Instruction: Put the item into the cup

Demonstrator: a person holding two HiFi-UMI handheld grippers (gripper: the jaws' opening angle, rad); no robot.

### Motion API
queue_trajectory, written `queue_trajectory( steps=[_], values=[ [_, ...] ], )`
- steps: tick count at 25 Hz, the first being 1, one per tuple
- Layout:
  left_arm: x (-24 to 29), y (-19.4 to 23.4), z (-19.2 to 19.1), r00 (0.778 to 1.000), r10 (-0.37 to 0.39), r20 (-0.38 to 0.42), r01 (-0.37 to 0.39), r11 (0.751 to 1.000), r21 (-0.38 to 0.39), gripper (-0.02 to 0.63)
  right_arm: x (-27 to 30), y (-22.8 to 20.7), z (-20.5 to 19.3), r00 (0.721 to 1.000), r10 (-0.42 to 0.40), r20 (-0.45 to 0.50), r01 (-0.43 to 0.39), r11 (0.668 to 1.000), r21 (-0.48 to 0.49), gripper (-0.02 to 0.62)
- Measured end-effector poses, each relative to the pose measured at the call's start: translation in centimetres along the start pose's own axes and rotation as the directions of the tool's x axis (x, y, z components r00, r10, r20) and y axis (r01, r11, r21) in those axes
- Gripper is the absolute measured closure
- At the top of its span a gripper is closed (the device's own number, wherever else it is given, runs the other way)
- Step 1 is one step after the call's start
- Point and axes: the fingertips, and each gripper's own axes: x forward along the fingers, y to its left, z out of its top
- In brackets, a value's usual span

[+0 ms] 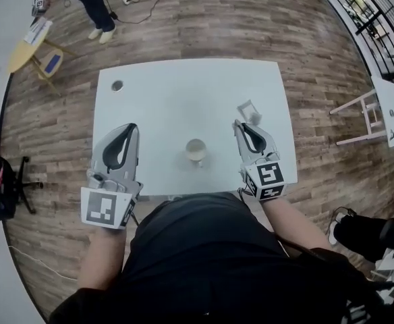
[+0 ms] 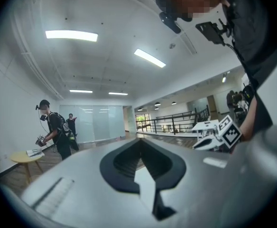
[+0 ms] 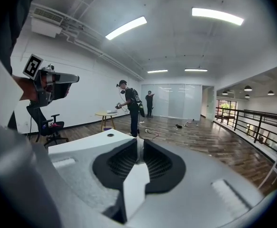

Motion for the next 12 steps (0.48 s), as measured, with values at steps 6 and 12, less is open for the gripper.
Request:
queue_trajectory(
  steps=[6,12],
  values=[
    [-2.0,1.6,-0.6,0.998,0.067,-0.012,-0.067,0.998,-0.011,0.607,1.6,2.4,0.7,0.997,0.075,-0.001,-0.075,0.997,-0.018,0.552],
    [-3.6,2.8,-1.3,0.991,0.127,-0.029,-0.128,0.991,-0.027,0.607,3.1,4.5,1.0,0.990,0.142,-0.008,-0.142,0.989,-0.029,0.552]
  ],
)
